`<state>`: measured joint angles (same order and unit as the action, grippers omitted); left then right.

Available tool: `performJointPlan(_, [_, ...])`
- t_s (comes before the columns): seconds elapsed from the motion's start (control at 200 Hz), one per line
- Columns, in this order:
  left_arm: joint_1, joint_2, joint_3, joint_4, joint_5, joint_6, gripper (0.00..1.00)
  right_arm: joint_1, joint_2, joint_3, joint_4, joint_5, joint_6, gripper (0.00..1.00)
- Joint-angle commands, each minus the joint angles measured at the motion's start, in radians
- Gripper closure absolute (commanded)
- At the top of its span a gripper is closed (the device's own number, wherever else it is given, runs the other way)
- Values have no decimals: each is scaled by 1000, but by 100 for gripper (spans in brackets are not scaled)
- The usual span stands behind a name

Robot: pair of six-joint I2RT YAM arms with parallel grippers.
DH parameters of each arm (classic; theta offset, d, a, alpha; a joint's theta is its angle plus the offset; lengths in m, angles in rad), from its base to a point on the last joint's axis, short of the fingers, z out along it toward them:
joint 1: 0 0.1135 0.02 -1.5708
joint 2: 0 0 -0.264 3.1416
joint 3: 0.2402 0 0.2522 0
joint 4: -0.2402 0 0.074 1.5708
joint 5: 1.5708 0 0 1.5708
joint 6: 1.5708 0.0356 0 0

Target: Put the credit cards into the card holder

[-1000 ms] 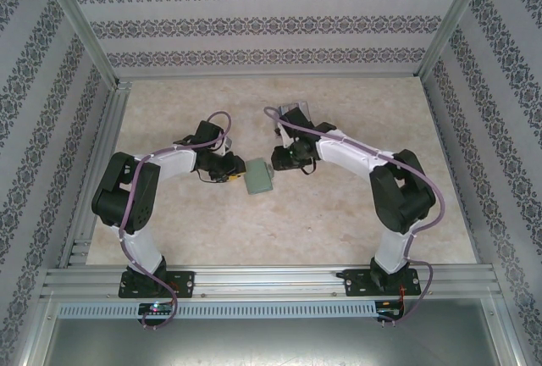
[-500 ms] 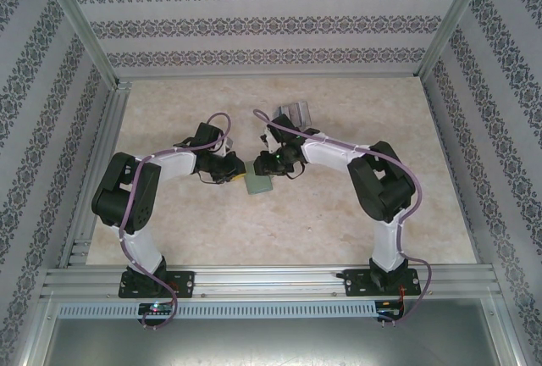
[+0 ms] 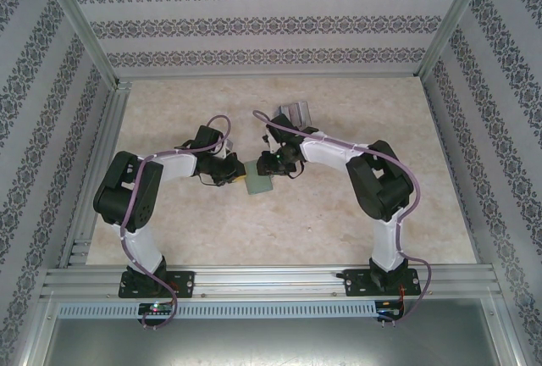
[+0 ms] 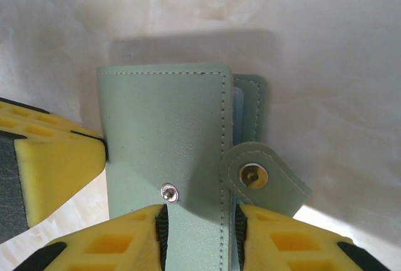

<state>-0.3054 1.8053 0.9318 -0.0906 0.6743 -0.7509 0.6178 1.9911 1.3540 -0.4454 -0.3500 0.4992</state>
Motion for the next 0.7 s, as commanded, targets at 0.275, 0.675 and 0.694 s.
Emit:
performJointPlan(0.275, [2, 25, -72, 55, 2, -20, 100, 5, -8, 16, 134, -185, 89, 63])
performJointPlan(0.675, [18, -59, -92, 41, -17, -3, 88, 67, 8, 51, 254, -283, 171, 63])
performJointPlan(0.694, [18, -62, -93, 44, -10, -2, 86, 71, 13, 56, 259, -285, 175, 64])
